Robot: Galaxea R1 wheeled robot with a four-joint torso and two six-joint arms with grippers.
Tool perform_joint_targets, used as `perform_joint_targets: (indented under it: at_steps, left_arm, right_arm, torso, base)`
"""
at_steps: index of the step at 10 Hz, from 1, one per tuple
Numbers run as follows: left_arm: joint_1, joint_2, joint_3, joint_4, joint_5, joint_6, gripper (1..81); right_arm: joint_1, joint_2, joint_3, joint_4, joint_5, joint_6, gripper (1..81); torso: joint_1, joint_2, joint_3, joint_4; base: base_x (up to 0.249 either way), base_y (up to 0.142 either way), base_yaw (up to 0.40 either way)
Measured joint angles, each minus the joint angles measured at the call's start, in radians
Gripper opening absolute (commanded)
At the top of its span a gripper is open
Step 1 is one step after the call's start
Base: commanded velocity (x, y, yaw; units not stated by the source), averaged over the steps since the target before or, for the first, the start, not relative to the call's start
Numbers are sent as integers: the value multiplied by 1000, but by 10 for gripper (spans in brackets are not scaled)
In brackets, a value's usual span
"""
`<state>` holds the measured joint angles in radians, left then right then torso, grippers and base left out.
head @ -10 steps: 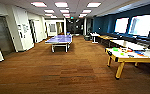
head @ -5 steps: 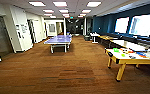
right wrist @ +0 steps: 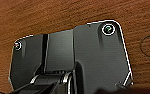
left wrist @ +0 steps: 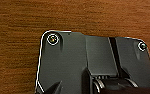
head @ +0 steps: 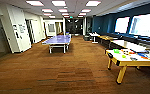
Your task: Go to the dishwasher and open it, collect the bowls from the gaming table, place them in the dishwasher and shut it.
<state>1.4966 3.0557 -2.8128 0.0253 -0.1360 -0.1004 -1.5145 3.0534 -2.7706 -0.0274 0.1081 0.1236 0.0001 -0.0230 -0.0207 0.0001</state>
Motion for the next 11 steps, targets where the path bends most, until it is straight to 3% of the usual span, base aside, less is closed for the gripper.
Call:
perform_joint_targets:
  at_steps: [11]
  left_arm:
    - [0, 0, 0, 0, 0, 0, 811]
  right_arm:
    - [-3, 2, 0, 0, 1, 0, 811]
  torso:
    - [0, 0, 0, 0]
  base:
    - [190, 0, 0]
